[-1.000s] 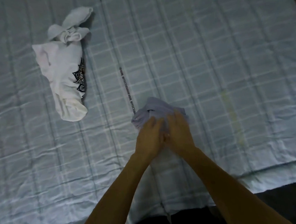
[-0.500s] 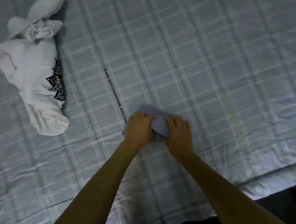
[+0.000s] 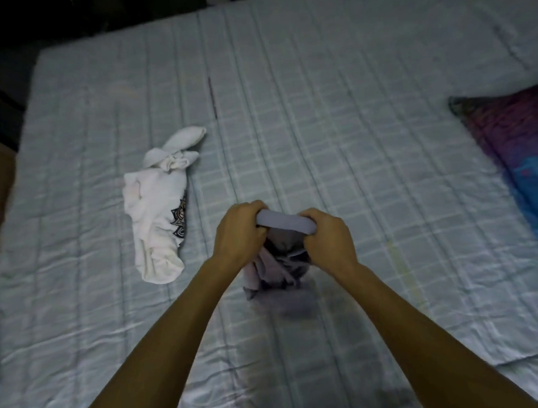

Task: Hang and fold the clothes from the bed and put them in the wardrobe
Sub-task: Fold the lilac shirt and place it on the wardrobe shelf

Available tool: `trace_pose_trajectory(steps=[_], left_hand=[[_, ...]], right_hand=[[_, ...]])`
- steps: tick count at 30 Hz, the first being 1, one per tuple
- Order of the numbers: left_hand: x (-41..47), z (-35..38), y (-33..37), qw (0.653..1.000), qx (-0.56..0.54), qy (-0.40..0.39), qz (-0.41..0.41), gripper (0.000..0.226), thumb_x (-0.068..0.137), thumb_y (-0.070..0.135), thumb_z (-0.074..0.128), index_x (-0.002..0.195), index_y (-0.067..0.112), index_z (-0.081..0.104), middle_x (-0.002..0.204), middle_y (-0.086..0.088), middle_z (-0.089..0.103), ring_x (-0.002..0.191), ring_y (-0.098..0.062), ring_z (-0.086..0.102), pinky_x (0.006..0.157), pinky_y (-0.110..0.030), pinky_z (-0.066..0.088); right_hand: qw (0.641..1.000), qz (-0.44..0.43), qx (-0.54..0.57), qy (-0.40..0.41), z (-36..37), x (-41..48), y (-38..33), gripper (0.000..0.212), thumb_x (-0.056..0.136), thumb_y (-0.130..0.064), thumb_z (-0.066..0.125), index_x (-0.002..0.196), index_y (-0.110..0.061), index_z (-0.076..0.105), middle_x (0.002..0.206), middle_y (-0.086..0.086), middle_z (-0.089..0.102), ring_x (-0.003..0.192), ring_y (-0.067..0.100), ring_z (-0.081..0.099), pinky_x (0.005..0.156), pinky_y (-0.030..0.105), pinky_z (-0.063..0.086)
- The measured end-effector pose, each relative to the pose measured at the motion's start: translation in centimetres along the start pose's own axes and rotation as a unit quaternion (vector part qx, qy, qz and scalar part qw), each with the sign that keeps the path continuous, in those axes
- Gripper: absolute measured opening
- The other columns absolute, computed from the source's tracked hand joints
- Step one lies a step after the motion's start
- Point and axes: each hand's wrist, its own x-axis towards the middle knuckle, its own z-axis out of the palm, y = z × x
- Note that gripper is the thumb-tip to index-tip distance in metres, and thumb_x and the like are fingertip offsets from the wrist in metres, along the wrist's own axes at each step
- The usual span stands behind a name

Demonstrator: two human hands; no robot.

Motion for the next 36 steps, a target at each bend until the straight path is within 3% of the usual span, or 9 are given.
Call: trace_pose_trajectory(steps=[4, 10, 15, 18, 23, 28, 30, 32, 36], left_hand=[[-1.0, -6.0, 3.5, 0.997, -0.013, 0.068, 0.016, 0.033, 0.065, 0.015, 0.043, 0.087, 0.013, 0.067, 0.081, -0.007, 0.069, 0.076, -0.026, 0.061, 0.062, -0.04, 0.05], [-2.8, -14.9, 8.0, 0.984, -0.009, 0.176, 0.025, 0.021, 0.072, 0.002, 0.061, 0.088, 0.012, 0.069, 0.081, -0.003, 0.07, 0.073, -0.015, 0.058, 0.06, -0.027, 0.039], [-4.4, -20.6, 9.9, 0.973, -0.02, 0.222, 0.053, 0.016, 0.071, 0.02, 0.059, 0.085, 0.019, 0.067, 0.08, 0.001, 0.068, 0.074, -0.019, 0.061, 0.061, -0.032, 0.047], [-5.1, -23.0, 9.2, 0.964, -0.073, 0.257, 0.011, 0.017, 0.079, 0.008, 0.059, 0.082, 0.021, 0.069, 0.077, 0.004, 0.068, 0.078, -0.018, 0.065, 0.066, -0.027, 0.048], [-5.4, -27.6, 9.7, 0.94, -0.128, 0.316, 0.018, 0.022, 0.091, 0.008, 0.051, 0.09, 0.022, 0.068, 0.086, 0.002, 0.068, 0.082, -0.019, 0.063, 0.074, -0.041, 0.055], [-5.2, -31.2, 11.4, 0.923, -0.132, 0.355, 0.067, 0.023, 0.098, 0.015, 0.042, 0.087, 0.023, 0.061, 0.084, 0.003, 0.064, 0.079, -0.009, 0.06, 0.068, -0.035, 0.05], [-5.7, -32.2, 11.4, 0.921, -0.119, 0.358, 0.098, 0.024, 0.099, 0.015, 0.042, 0.083, 0.024, 0.057, 0.078, 0.004, 0.06, 0.071, -0.003, 0.055, 0.061, -0.026, 0.044], [-6.1, -33.0, 11.2, 0.927, -0.083, 0.344, 0.129, 0.028, 0.1, 0.02, 0.043, 0.074, 0.027, 0.051, 0.066, 0.007, 0.052, 0.061, -0.001, 0.05, 0.054, -0.022, 0.036], [-6.3, -34.0, 9.2, 0.931, -0.017, 0.339, 0.131, 0.028, 0.096, 0.035, 0.05, 0.074, 0.019, 0.048, 0.062, 0.005, 0.051, 0.058, -0.007, 0.05, 0.053, -0.028, 0.034]], right_hand=[[0.997, -0.047, 0.046, 0.028, -4.4, -0.7, -6.7, 0.035, 0.079, 0.004, 0.049, 0.102, -0.014, 0.068, 0.092, 0.006, 0.07, 0.075, 0.018, 0.06, 0.067, 0.029, 0.051], [0.985, -0.157, 0.056, 0.053, -10.6, -1.8, -16.6, 0.036, 0.077, 0.0, 0.053, 0.106, -0.014, 0.069, 0.103, 0.004, 0.07, 0.093, 0.019, 0.063, 0.076, 0.022, 0.046], [0.97, -0.226, 0.065, 0.066, -14.4, -2.9, -24.0, 0.039, 0.076, -0.003, 0.056, 0.11, -0.017, 0.067, 0.111, 0.003, 0.067, 0.099, 0.018, 0.061, 0.08, 0.026, 0.049], [0.965, -0.248, 0.054, 0.064, -15.6, -3.3, -26.8, 0.044, 0.074, -0.001, 0.056, 0.112, -0.02, 0.066, 0.112, 0.001, 0.067, 0.1, 0.016, 0.061, 0.077, 0.021, 0.046], [0.967, -0.242, -0.066, 0.042, -16.9, -4.0, -28.6, 0.059, 0.076, 0.006, 0.056, 0.125, -0.025, 0.058, 0.125, 0.002, 0.06, 0.112, 0.021, 0.055, 0.086, 0.023, 0.042], [0.971, -0.21, -0.11, 0.043, -17.1, -4.1, -28.6, 0.044, 0.079, 0.006, 0.049, 0.113, -0.016, 0.065, 0.107, 0.01, 0.068, 0.099, 0.03, 0.061, 0.078, 0.034, 0.05], [0.98, -0.182, -0.064, 0.038, -16.6, -3.7, -28.1, 0.028, 0.078, 0.006, 0.044, 0.088, -0.008, 0.065, 0.085, 0.012, 0.066, 0.084, 0.031, 0.062, 0.064, 0.035, 0.048], [0.987, -0.155, 0.019, 0.046, -16.1, -3.5, -28.0, 0.022, 0.081, 0.004, 0.039, 0.072, -0.01, 0.054, 0.071, 0.007, 0.057, 0.072, 0.026, 0.056, 0.054, 0.031, 0.038], [0.983, -0.129, 0.113, 0.066, -15.4, -3.7, -28.8, 0.021, 0.088, -0.006, 0.04, 0.089, -0.014, 0.06, 0.086, 0.002, 0.06, 0.082, 0.021, 0.056, 0.064, 0.031, 0.042]])
